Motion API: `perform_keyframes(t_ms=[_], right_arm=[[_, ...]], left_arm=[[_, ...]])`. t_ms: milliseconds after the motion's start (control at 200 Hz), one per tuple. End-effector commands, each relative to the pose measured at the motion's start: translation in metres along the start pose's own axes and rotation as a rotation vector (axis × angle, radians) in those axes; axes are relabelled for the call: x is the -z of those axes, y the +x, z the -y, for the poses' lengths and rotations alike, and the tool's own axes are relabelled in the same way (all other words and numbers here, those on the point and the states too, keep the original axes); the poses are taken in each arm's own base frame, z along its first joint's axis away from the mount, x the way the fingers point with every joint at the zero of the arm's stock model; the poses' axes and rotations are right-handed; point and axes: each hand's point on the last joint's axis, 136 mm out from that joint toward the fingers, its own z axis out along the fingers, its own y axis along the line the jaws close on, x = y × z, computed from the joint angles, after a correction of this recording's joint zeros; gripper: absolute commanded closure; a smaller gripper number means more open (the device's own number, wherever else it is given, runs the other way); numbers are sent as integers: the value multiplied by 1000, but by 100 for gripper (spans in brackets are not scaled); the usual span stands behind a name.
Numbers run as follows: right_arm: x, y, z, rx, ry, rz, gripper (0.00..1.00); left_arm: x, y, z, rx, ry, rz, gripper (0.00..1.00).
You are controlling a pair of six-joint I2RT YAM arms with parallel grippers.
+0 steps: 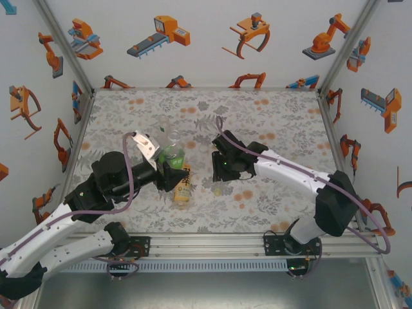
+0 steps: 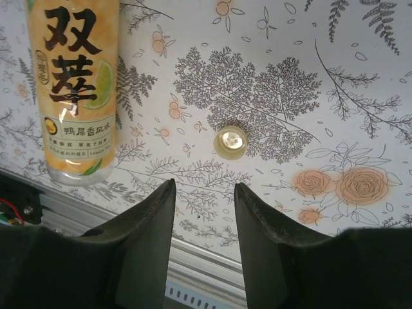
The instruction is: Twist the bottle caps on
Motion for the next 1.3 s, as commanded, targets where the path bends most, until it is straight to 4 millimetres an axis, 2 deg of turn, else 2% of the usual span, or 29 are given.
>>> perform_keyframes(t_ms=[0,195,360,516,646,776,911,1127,1292], right_arm=[[-2,-8,-6,-20,16,9,59],[-12,-12,-12,-15,19,-16,58],[-19,-24,-17,13,27,-25,58],[-25,-39,-13,9,35,-31,58],[-22,-44,-2,3,57,-33,58],[-19,-35,23,-31,90,-51,58],[-11,-23,61,-95,125,-59,58],[11,3,125,-206,169,-57,58],[19,27,163,-275,202,-66,58]], left_arm=[[2,1,1,-18,9,1,100],[1,4,0,-18,5,-8,100],[2,6,-2,-12,-5,-17,100],[1,8,-2,0,-4,-21,100],[-1,9,-2,9,-4,-22,100],[-4,8,-2,12,-2,-27,100],[-8,7,-1,11,-1,-36,100],[-16,5,-5,37,-21,-24,100],[-24,3,-4,68,-7,-12,100]])
